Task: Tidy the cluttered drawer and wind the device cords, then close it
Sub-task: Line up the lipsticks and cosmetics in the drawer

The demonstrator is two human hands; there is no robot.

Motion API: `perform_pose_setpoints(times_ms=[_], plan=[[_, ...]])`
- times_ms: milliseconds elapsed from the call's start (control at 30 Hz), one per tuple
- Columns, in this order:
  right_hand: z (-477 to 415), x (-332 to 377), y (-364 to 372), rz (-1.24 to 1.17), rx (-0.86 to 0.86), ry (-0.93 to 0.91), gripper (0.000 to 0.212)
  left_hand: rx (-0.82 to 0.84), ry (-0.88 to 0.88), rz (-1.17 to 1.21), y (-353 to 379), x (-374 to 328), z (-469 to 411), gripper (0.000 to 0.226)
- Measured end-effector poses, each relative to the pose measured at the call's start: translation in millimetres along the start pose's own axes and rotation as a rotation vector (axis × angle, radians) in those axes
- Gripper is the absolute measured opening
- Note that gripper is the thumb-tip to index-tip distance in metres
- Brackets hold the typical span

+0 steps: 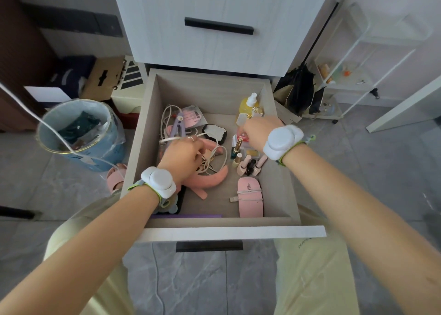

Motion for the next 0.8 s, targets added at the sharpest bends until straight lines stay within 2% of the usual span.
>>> perform_pose_setpoints(times_ms=[67, 133, 233, 300, 400, 633, 700, 800], plan=[[5.3, 16.6, 4.6, -0.134, -0.063, -0.024, 0.046, -0.165, -0.066, -0.051, -16.5, 5.5, -0.4, 0.019], [11.8, 32.3, 15.1, -0.255, -0.085, -0.049, 0.049, -0.225, -0.184, -0.140, -24.7, 13.4, 1.3, 0.027], [19.4, 50.6, 36.2, -0.373, -0.059, -0.069, 0.040, -0.153, -0.292, -0.378, -27.1, 20.3, 6.7, 0.043], [20.5, 55.2, 50.8, -0.353, -0.044, -0.044, 0.033, -0.048, -0.370, -0.431, -20.7, 26.0, 9.4, 0.045], [13.9, 60.1, 74.6, -0.372, 0.042, -0.067, 0.036, 0.072, -0.434, -0.340, -8.5, 32.8, 11.0, 0.043], [17.5, 79.9, 101.5, -0.449, 0.184, -0.276, 0.044, 0.071, -0.427, -0.136, -13.3, 34.5, 13.1, 0.036], [23.7, 94.7, 103.1, -0.441, 0.219, -0.395, 0.046, 0.073, -0.398, -0.045, -15.5, 35.2, 11.2, 0.037], [32.3, 124.7, 107.5, -0.362, 0.208, -0.673, 0.057, 0.095, -0.358, 0.044, -17.2, 36.6, 8.7, 0.034]])
Point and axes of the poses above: each hand's wrist, its own z-axis away from the middle knuckle, its own y-axis out of the palm, x = y × z, the point moved 6 cm from there along -z, towards the middle knuckle, and after that the axes turned 2 degrees about -x, right-handed, at the moved point
